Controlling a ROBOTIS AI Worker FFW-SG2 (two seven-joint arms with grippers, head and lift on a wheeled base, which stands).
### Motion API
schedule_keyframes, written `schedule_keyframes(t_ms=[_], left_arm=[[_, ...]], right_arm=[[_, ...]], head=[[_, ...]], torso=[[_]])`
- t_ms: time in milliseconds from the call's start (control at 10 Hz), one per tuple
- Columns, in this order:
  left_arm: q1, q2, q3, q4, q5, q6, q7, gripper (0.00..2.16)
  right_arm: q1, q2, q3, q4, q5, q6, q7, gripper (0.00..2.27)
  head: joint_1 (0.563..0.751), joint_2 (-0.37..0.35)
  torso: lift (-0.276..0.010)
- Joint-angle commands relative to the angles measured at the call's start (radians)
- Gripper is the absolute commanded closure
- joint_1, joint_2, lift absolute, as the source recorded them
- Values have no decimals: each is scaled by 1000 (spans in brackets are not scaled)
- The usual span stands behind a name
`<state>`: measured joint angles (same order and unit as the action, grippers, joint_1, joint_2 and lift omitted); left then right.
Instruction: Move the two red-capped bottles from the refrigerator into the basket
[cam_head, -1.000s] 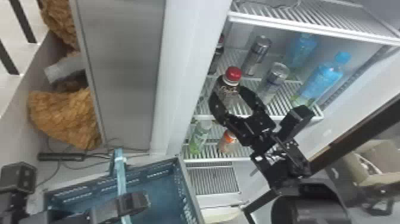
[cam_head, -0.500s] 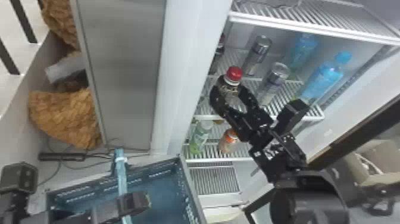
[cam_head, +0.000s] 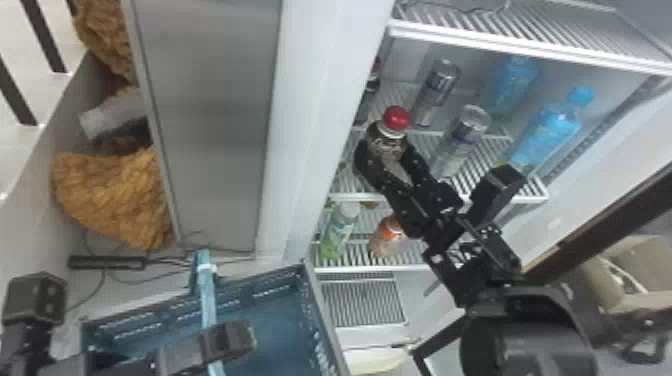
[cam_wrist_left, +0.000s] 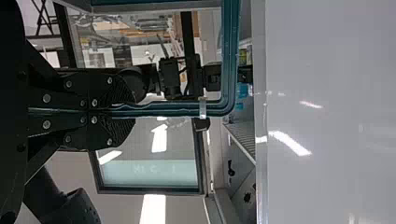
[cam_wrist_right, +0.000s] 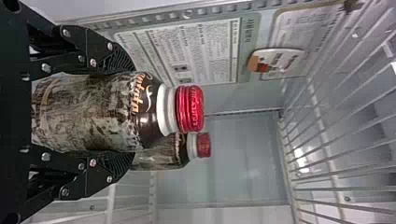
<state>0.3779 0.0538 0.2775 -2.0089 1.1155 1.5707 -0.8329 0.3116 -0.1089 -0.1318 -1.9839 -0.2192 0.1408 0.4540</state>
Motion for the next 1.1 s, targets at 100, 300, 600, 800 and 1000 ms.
schedule_keyframes(t_ms=[100,300,600,800,1000], left_arm=[[0,0,0,0,1,1,0,1204],[0,-2,2,0,5,1,0,1204],[2,-2,2,0,5,1,0,1204],[2,-2,2,0,7,1,0,1204],[2,-3,4,0,5,1,0,1204]], right_arm=[[61,0,-22,-79,-24,-1,0,1276],[133,0,-46,-155,-50,2,0,1276],[226,-2,-84,-261,-74,36,17,1276],[270,-2,-92,-288,-80,53,25,1276],[317,-2,-90,-317,-96,75,55,1276]], head=[[695,-268],[695,-285],[695,-305],[695,-317],[695,-320]], torso=[[0],[0],[0],[0],[0]])
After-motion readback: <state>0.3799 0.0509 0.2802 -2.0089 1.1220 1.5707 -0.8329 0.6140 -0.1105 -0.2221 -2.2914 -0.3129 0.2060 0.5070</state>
